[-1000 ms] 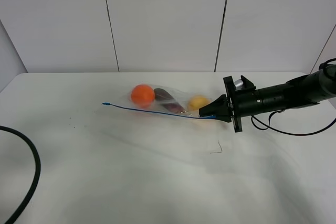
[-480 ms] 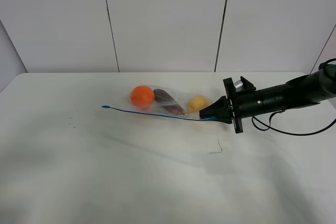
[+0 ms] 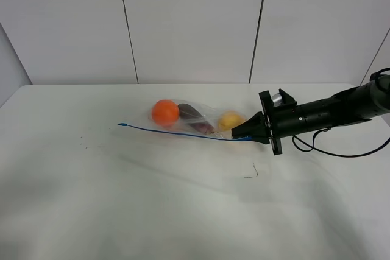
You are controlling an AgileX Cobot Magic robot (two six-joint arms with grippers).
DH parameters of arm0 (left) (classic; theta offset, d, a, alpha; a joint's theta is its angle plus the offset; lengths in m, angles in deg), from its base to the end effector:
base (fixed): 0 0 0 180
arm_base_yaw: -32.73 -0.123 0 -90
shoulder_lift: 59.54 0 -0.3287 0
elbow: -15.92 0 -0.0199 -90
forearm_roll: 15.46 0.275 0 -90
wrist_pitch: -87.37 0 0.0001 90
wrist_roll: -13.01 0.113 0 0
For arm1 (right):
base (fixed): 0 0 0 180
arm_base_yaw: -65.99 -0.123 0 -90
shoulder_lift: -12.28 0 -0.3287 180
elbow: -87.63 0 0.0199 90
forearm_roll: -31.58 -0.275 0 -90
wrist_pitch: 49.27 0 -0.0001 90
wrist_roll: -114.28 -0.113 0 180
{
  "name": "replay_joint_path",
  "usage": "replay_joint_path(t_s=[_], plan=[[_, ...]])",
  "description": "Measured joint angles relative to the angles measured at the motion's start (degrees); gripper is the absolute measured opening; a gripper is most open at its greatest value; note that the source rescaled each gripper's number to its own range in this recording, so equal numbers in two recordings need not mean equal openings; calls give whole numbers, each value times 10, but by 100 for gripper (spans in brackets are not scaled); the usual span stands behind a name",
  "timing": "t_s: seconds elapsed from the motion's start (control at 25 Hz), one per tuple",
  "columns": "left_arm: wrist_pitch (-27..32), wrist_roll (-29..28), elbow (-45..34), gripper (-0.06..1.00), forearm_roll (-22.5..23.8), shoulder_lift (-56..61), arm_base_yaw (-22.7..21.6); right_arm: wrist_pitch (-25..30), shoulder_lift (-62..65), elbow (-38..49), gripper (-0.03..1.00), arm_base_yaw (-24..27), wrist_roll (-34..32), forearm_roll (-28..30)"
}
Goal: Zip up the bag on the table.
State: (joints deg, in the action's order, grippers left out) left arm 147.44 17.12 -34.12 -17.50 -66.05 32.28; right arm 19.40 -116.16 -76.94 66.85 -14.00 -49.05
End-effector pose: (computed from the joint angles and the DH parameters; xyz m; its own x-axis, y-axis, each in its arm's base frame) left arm -0.0071 -0.0035 0.2778 -0.4461 0.0504 -0.8936 0.0439 0.9984 0.0344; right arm 0.3944 0.0980 0.1268 -0.9939 0.1095 -0.0122 0.0307 0.3822 0.9236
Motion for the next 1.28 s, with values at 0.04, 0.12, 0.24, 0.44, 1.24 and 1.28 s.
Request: replay_joint_path(t_s=[0.04, 0.12, 0.24, 0.44, 1.24, 1.28], plan=[[0, 0, 0, 100, -1, 1, 0, 0, 0, 0, 0, 0, 0, 0], [0, 0, 0, 100, -1, 1, 0, 0, 0, 0, 0, 0, 0, 3], [0, 0, 0, 100, -1, 1, 0, 0, 0, 0, 7, 0, 0, 13], [0, 0, 0, 100, -1, 1, 0, 2, 0, -1, 74, 0, -12, 28], [0, 0, 0, 100, -1, 1, 0, 5, 63, -346, 100, -20, -422, 694], [0, 0, 0, 100, -1, 1, 0, 5, 70, -346, 100, -20, -426, 708]])
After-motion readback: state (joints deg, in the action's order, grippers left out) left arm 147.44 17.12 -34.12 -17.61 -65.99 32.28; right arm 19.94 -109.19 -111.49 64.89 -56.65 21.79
